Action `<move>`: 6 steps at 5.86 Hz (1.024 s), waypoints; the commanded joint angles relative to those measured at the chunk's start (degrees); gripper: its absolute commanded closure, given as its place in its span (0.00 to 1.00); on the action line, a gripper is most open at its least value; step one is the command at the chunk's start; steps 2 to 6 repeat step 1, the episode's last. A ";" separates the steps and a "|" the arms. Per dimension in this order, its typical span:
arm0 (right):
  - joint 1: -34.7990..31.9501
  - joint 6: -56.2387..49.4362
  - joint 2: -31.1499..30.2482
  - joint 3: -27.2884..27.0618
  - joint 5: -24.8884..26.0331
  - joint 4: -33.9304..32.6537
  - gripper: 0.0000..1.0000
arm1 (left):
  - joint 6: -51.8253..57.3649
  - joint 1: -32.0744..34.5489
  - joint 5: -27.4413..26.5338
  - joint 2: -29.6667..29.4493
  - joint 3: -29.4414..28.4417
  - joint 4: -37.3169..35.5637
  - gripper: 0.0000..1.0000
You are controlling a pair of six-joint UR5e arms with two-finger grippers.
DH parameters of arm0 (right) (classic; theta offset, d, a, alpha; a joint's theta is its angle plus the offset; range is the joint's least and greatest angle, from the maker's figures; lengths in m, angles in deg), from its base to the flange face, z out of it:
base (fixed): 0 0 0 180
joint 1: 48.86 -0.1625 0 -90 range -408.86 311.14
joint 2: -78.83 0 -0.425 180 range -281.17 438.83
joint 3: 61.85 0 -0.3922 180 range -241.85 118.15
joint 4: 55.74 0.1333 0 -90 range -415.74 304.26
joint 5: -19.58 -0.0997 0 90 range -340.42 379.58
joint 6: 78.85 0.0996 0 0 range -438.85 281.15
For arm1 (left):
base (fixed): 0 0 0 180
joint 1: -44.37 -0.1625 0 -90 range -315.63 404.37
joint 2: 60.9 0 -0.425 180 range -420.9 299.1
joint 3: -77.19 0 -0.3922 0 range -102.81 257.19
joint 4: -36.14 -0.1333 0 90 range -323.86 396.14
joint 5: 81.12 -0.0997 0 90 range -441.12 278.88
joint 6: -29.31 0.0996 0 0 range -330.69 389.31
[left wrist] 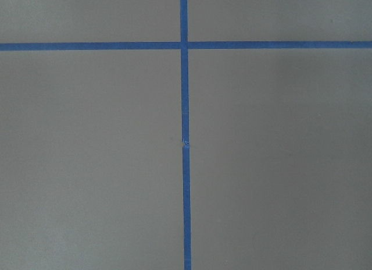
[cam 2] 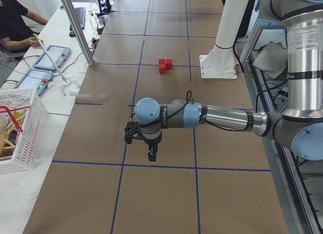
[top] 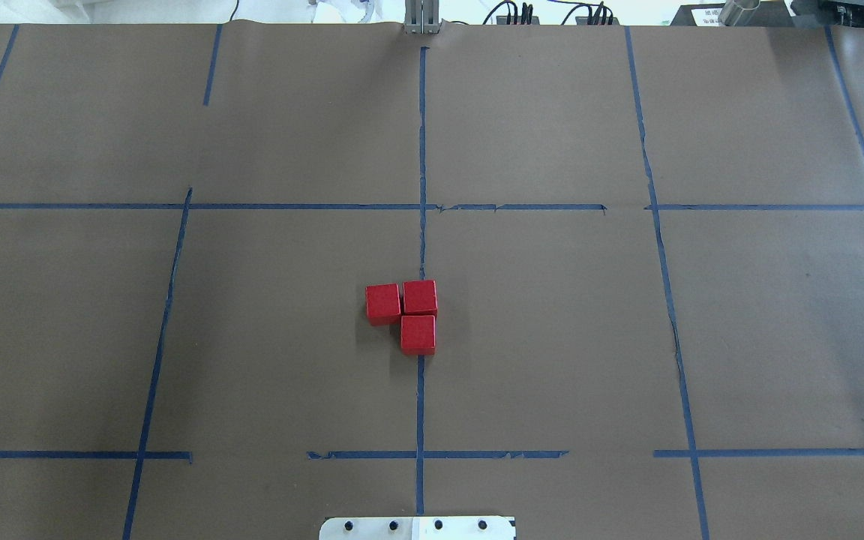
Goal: Form red blocks into L shape at center
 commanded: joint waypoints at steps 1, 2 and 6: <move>-0.06 -0.07 0.00 0.00 0.00 0.00 0.00 | 0.04 0.00 0.00 -0.01 0.03 -0.08 0.00; -0.06 -0.07 0.00 0.00 0.00 0.00 0.00 | 0.04 0.00 0.00 -0.01 0.03 -0.08 0.00; -0.06 -0.07 0.00 0.00 0.00 0.00 0.00 | 0.04 0.00 0.00 -0.01 0.03 -0.08 0.00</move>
